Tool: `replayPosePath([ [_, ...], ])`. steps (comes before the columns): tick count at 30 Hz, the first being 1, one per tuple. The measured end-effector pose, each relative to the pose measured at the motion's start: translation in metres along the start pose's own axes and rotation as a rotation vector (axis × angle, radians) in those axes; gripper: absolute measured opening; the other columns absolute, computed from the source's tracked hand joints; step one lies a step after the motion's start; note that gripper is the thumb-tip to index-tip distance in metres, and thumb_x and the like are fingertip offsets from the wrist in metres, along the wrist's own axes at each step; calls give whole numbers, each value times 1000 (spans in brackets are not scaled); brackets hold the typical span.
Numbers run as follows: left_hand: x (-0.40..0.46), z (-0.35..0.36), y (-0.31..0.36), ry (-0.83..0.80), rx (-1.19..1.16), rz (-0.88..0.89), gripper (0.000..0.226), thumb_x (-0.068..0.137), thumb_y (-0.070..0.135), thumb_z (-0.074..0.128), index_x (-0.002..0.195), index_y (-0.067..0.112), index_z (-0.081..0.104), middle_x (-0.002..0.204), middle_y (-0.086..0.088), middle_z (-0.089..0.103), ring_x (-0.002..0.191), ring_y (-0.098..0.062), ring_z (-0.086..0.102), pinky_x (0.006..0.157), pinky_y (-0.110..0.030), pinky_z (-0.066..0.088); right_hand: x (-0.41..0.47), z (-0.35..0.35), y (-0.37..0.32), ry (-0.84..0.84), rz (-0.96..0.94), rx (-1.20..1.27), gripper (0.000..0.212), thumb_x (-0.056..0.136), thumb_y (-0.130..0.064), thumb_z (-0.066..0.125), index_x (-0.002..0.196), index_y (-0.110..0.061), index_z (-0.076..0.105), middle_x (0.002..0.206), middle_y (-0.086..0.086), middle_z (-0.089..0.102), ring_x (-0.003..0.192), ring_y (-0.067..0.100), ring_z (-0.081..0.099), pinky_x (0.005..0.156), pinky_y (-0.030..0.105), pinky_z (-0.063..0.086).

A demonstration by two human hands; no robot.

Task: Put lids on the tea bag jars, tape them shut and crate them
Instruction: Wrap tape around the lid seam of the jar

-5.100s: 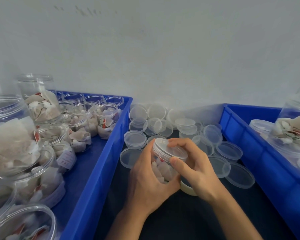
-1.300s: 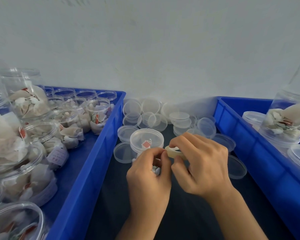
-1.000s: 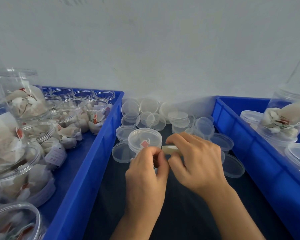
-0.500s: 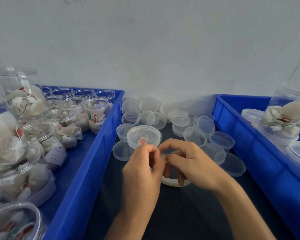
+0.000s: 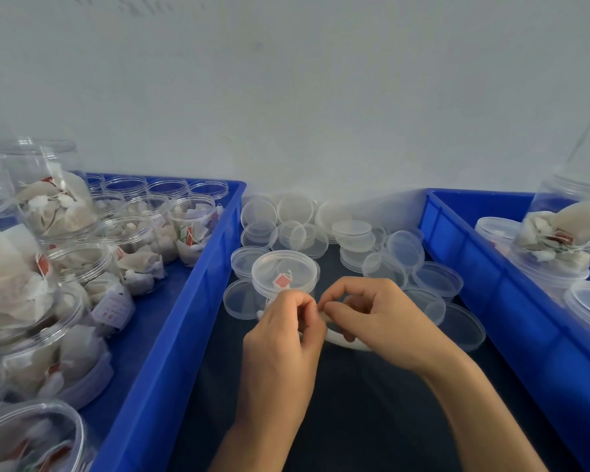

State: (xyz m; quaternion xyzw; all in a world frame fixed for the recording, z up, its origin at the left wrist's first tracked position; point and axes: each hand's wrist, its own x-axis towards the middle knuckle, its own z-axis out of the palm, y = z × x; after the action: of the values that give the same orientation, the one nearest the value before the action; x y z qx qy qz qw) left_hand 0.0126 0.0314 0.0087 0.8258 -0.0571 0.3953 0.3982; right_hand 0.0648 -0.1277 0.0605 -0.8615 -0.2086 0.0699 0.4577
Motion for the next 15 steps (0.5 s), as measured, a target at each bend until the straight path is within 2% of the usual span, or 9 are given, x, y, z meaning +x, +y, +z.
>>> replayPosePath([
  [2, 1, 0, 0, -8, 17, 9, 4, 100, 21, 68, 100, 16, 69, 81, 11, 67, 68, -9, 66, 58, -33, 57, 1, 4, 2, 103, -11, -79, 10, 96, -39, 66, 92, -37, 76, 69, 7, 68, 59, 19, 56, 65, 44, 54],
  [4, 2, 0, 0, -5, 31, 8, 7, 101, 21, 68, 103, 16, 73, 81, 11, 69, 68, -6, 67, 58, -30, 58, 2, 6, 2, 174, -14, -158, 10, 92, -45, 66, 92, -42, 75, 73, -4, 71, 66, 16, 64, 71, 47, 60],
  [6, 2, 0, -3, 38, 34, 5, 9, 100, 16, 70, 107, 13, 75, 80, 8, 71, 66, -5, 67, 58, -27, 58, 2, 6, 3, 220, -20, -224, 8, 90, -49, 65, 91, -46, 73, 77, -16, 72, 73, 11, 66, 74, 44, 61],
  [9, 2, 0, -6, 237, 30, 21, 15, 100, 4, 67, 113, 6, 75, 82, 4, 67, 67, -7, 61, 60, -20, 51, 1, 7, 3, 292, -38, -292, 5, 91, -49, 64, 90, -50, 69, 75, -25, 70, 77, 5, 66, 75, 38, 59],
  [12, 7, -1, -11, 328, 27, -35, 38, 87, 12, 69, 124, 5, 64, 109, -3, 58, 97, -22, 57, 81, -37, 51, -1, 9, 0, 339, -72, -314, 4, 91, -52, 64, 91, -50, 68, 70, -26, 69, 75, 6, 64, 71, 33, 55],
  [14, 8, -1, -17, 230, -60, -123, 59, 85, 26, 69, 141, 13, 55, 130, -1, 53, 121, -21, 55, 97, -45, 51, -3, 11, -3, 370, -106, -345, 6, 89, -56, 66, 90, -50, 67, 67, -24, 67, 72, 6, 63, 67, 30, 53],
  [15, 9, -1, -18, 143, -149, -179, 66, 85, 32, 70, 148, 22, 49, 138, 4, 52, 129, -16, 54, 101, -43, 52, -4, 12, -4, 382, -123, -365, 8, 89, -58, 67, 89, -50, 67, 67, -23, 67, 72, 6, 63, 65, 30, 53],
])
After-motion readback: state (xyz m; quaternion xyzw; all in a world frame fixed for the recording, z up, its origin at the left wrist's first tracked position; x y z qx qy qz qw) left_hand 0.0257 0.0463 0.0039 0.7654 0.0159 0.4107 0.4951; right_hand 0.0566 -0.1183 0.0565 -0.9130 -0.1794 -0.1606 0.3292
